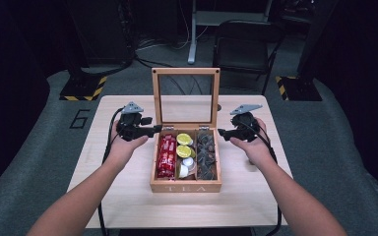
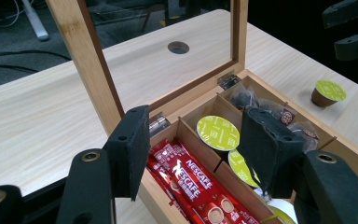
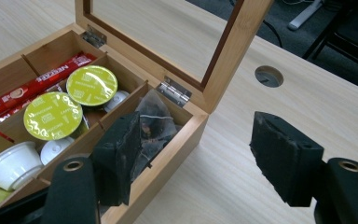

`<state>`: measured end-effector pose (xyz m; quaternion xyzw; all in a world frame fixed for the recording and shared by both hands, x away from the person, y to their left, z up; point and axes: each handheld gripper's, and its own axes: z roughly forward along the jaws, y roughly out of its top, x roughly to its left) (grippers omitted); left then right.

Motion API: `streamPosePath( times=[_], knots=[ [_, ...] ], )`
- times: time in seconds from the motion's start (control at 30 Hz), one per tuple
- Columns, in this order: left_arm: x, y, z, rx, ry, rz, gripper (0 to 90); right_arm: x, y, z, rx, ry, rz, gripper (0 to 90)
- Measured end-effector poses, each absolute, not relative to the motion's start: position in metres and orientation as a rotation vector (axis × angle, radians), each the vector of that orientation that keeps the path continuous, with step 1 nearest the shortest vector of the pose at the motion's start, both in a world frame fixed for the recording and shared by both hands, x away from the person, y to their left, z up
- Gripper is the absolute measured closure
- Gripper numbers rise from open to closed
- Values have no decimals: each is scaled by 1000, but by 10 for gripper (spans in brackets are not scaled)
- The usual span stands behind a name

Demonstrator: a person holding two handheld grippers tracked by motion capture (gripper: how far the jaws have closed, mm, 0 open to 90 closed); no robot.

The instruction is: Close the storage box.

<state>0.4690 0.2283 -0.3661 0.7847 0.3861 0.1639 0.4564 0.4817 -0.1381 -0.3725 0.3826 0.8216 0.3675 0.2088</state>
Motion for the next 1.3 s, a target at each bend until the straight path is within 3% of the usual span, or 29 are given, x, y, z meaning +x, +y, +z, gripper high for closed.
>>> streamPosePath(
  times=[0.27,1.3],
  knots=[
    [470,230,-366,1931,955,396,431,494,-133,-361,1056,2278,1041,327],
    [467,237,-366,1925,960,397,431,552,-117,-376,1176,2209,994,308]
  ],
)
